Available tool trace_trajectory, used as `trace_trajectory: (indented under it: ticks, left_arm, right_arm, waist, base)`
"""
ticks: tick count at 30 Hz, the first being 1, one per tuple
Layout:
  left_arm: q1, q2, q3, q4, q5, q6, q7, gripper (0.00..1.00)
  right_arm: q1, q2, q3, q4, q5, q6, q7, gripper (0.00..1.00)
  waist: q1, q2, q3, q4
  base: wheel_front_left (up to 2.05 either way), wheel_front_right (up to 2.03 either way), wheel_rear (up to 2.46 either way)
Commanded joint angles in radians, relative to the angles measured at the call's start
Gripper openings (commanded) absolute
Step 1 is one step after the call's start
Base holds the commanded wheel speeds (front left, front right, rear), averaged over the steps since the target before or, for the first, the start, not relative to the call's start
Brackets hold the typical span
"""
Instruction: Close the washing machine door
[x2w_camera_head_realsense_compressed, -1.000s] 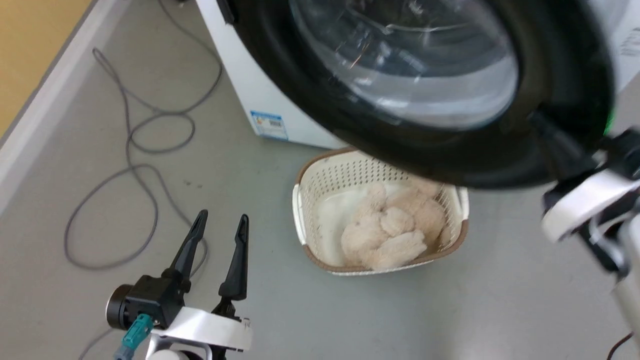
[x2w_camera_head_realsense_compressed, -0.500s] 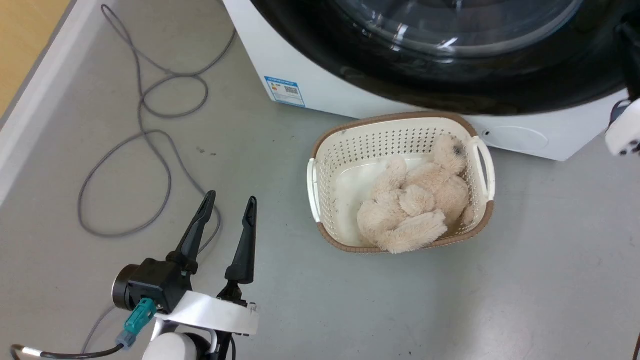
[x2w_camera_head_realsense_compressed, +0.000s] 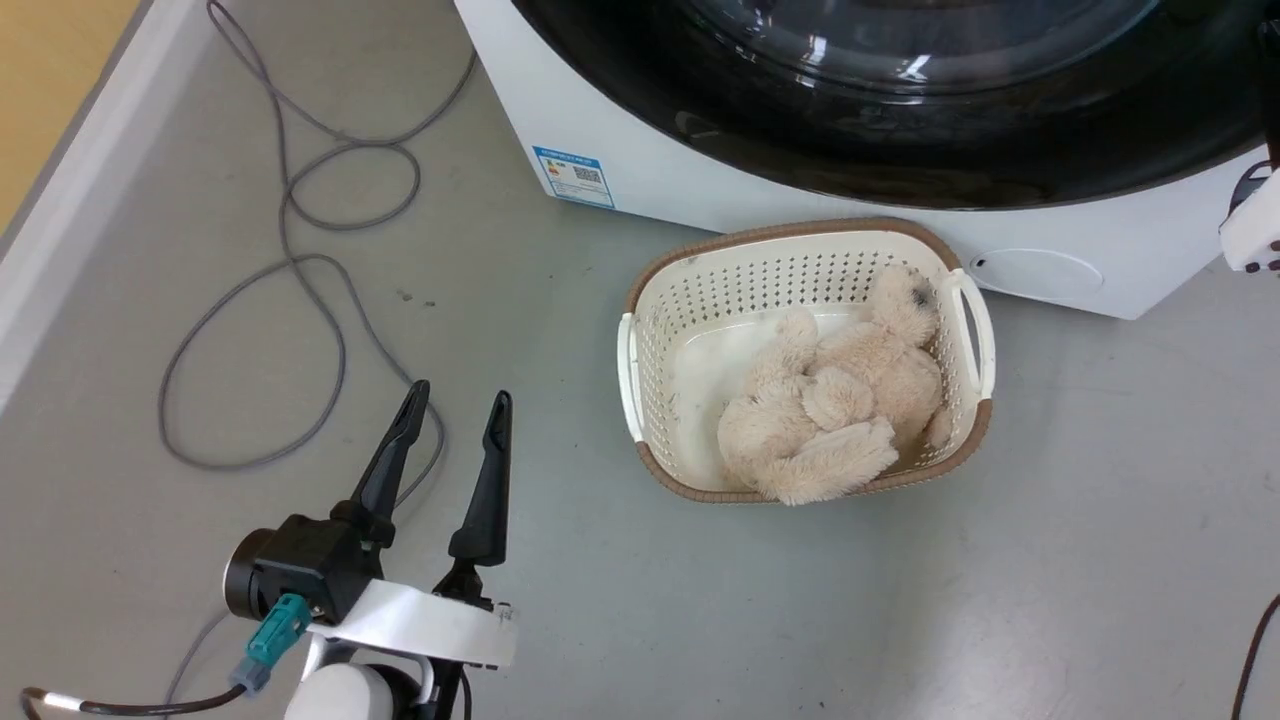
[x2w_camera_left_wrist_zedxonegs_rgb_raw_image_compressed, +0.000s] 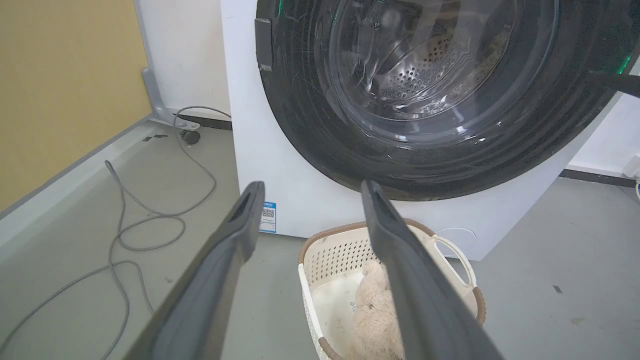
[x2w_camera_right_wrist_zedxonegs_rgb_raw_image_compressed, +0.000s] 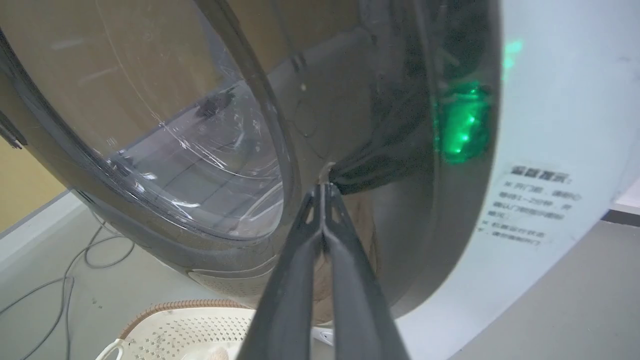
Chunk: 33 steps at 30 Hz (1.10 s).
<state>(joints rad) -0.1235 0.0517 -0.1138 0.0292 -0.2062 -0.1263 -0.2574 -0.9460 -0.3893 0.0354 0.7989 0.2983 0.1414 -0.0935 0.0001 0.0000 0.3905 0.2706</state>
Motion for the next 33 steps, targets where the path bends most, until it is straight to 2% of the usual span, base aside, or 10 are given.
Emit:
trace_trajectory:
  ticks: [1, 7, 14, 22, 33]
  left_arm:
    - [-0.015, -0.001, 0.005, 0.003, -0.004, -0.004, -0.004, 1.00]
    - [0.000, -0.001, 0.016, 0.010, -0.002, -0.004, -0.004, 1.00]
    - [0.043, -0.001, 0.043, 0.027, 0.011, -0.003, -0.004, 1.00]
    - [0.096, -0.001, 0.074, 0.047, 0.021, 0.021, -0.004, 1.00]
    - [0.170, -0.001, 0.092, 0.058, 0.022, 0.048, -0.004, 1.00]
  right_arm:
    - [-0.033, -0.011, -0.016, 0.011, 0.000, -0.011, -0.023, 0.00]
    - [0.014, 0.008, 0.022, 0.018, 0.017, -0.011, -0.070, 0.00]
    - [0.181, 0.036, 0.103, -0.053, 0.066, -0.011, -0.140, 0.00]
    - [0.441, 0.075, 0.083, -0.272, 0.111, -0.011, -0.166, 0.00]
    - [0.783, 0.221, -0.030, -0.607, -0.036, -0.011, -0.168, 0.00]
  waist:
    - [-0.0001, 0.0000, -0.012, -0.009]
    - [-0.0001, 0.0000, -0.066, -0.039]
    - [-0.0001, 0.0000, -0.183, -0.107]
    - [-0.0001, 0.0000, -0.297, -0.177]
    - [-0.0001, 0.0000, -0.384, -0.231]
  base:
    - [0.00, 0.00, 0.00]
    - [0.00, 0.00, 0.00]
    - [0.00, 0.00, 0.00]
    - [0.00, 0.00, 0.00]
    - [0.00, 0.00, 0.00]
